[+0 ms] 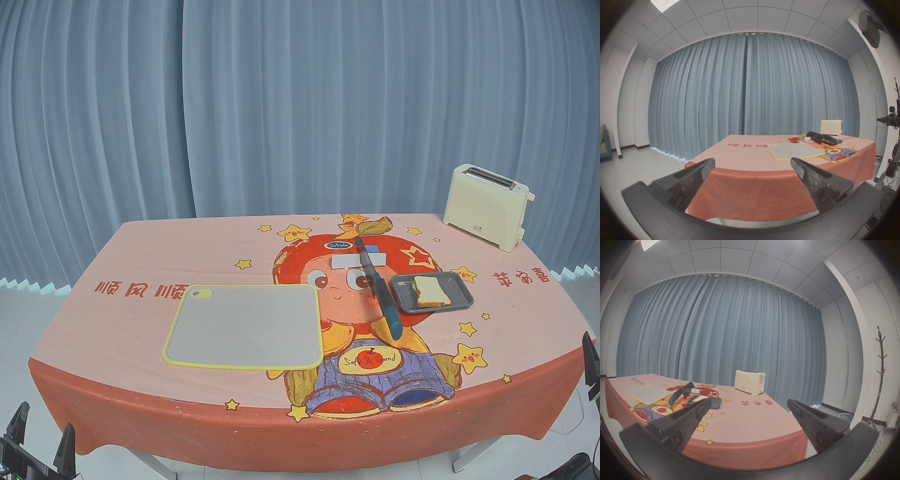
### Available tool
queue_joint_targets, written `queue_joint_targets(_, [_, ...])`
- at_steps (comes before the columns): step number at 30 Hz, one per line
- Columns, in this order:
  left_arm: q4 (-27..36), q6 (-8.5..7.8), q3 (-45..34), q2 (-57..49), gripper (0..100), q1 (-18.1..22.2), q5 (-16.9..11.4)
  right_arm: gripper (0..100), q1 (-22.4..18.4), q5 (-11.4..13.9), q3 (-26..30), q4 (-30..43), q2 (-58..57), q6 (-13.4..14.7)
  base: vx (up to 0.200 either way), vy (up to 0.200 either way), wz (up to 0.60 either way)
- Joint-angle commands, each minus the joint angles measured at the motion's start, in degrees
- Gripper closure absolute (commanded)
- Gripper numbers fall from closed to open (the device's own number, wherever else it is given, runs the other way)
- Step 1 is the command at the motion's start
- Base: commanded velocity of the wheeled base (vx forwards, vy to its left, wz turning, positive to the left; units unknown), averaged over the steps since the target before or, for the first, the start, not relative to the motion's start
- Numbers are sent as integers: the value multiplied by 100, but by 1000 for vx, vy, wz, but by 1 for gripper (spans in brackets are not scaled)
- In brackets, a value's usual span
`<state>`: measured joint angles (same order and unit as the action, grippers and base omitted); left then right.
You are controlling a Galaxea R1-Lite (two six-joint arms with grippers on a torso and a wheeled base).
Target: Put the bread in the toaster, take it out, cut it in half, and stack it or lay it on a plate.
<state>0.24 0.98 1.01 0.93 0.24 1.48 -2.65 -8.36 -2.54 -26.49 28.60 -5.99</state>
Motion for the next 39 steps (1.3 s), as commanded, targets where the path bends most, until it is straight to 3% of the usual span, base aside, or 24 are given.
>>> queue_joint_targets(1, [2,-1,-92,-93,0,2,2,0,1,72,-168,285,-443,18,0,0,0])
queue_joint_targets(20, [2,8,-92,-93,0,2,2,0,18,458,-98,1076,-1093,36,0,0,0])
queue_joint_targets(34, [2,-1,-92,-93,0,2,2,0,27,704,-10,2798,-2517,54,0,0,0])
queue_joint_targets(39, [2,8,-92,-93,0,2,2,0,54,713,43,2816,-2579,423,0,0,0])
